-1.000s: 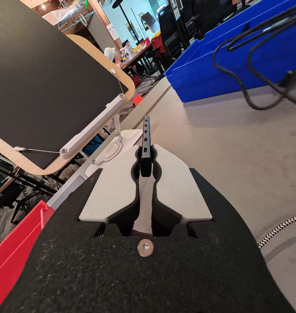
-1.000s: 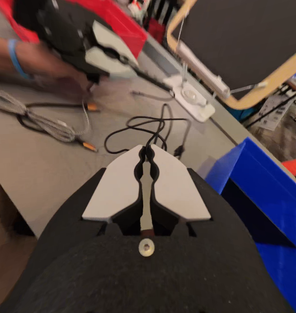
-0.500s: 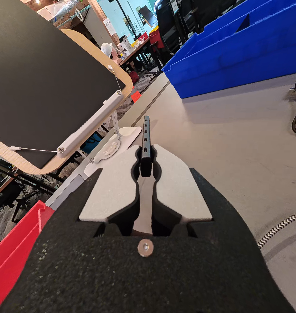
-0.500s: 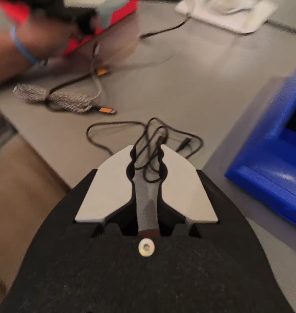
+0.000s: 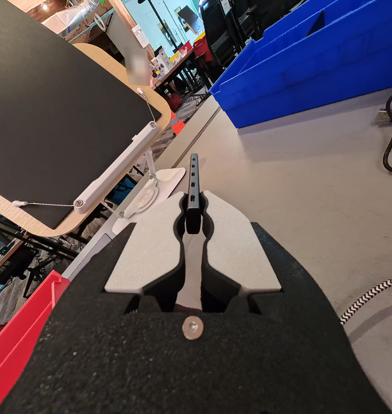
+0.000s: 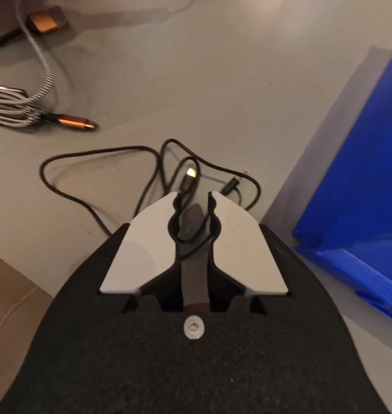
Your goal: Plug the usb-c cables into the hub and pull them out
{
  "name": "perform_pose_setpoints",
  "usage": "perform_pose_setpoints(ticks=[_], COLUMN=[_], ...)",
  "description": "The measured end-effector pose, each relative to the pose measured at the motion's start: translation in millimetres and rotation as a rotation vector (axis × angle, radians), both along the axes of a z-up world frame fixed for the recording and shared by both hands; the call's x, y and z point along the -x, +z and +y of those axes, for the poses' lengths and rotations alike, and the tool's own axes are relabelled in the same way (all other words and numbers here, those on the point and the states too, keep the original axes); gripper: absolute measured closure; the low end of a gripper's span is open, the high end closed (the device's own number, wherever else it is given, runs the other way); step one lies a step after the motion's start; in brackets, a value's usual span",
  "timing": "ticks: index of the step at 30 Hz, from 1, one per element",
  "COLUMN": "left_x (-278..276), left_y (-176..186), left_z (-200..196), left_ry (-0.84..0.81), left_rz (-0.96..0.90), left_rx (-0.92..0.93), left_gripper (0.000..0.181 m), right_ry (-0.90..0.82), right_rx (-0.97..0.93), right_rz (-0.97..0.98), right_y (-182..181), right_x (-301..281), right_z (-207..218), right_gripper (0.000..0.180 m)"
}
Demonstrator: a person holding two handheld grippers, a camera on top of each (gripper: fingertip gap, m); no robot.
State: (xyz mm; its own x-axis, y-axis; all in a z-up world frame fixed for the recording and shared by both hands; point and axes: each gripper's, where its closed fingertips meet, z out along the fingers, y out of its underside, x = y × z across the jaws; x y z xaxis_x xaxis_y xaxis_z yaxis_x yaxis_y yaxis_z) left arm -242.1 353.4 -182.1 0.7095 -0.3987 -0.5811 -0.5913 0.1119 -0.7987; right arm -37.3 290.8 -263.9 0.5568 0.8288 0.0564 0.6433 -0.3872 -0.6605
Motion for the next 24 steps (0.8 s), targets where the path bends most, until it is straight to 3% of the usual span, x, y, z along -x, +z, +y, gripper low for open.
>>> perform_pose_setpoints(ticks=[5,14,20,23,24], left_x=[-1,-3,-8,-10,-11], left_y=[-3,-4,-2,-4,-4], left_z=[1,1,-3,-3,-4], left_ry=[-0.004,-0.009,-0.015,-0.022,-0.023], left_rz=[0.009,0.024,0.056,0.063,0.068], left_rx=[0.008,0.013,-0.014,-0.012,-0.015], left_gripper=[0.171,0.172,0.172,0.172,0.172], right_ry=[0.055,0.024,0.206,0.187,0.183], right_rx=[0.011,0.019,-0.046,0.044,0.047], right_rz=[-0.118,-0.084,-0.387,-0.612,-0.600], right_y=[-16,-22,12,24,30], right_x=[4,5,-28,-65,-65], right_z=[-3,-4,-11,-4,0], right_gripper=[0.162,0.176,0.178,0.177,0.177])
